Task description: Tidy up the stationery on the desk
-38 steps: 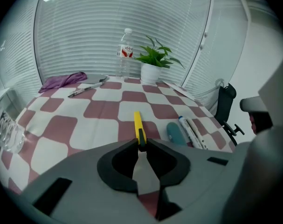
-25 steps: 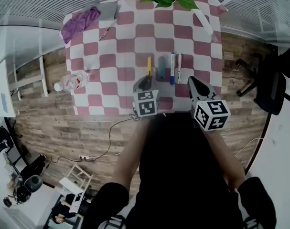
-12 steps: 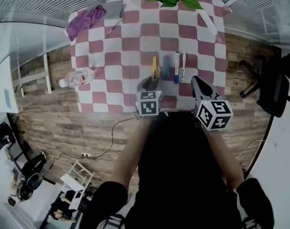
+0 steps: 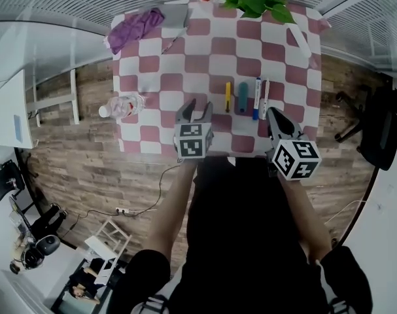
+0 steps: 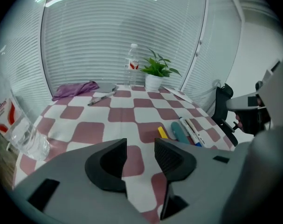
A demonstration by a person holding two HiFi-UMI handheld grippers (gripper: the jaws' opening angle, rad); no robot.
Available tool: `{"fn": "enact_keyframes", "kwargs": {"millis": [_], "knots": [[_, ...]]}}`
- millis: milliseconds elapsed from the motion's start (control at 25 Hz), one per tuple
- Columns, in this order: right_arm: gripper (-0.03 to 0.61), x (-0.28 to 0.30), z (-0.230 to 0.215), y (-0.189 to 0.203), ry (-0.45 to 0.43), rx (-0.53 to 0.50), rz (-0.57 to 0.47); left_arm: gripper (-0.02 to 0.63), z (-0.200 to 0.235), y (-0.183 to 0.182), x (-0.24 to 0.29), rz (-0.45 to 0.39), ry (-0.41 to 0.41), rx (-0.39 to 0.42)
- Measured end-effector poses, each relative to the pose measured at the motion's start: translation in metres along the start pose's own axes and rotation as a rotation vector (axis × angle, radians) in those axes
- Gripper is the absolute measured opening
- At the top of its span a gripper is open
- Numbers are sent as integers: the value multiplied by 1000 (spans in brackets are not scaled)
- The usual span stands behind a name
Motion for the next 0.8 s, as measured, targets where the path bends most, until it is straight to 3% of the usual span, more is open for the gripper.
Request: {"fn": "enact_keyframes", "kwargs": {"millis": [480, 640, 800], "knots": [[21, 6, 33, -2, 136, 67, -14, 195, 107, -97, 44, -72, -39, 114], [21, 9, 50, 5, 174, 86, -7, 195, 130, -111, 69, -59, -55, 151], [21, 13, 66, 14, 208, 108, 2, 193, 153, -119, 91, -65, -70, 130]]}}
Point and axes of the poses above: the fingertips, and each gripper's own axes: x forward along the fingers, z to its left, y out of its underside, the point moved 7 cm from there along -x, backward along the fingers, and after that the axes turned 4 degrees about -x, right-handed, at the moved point
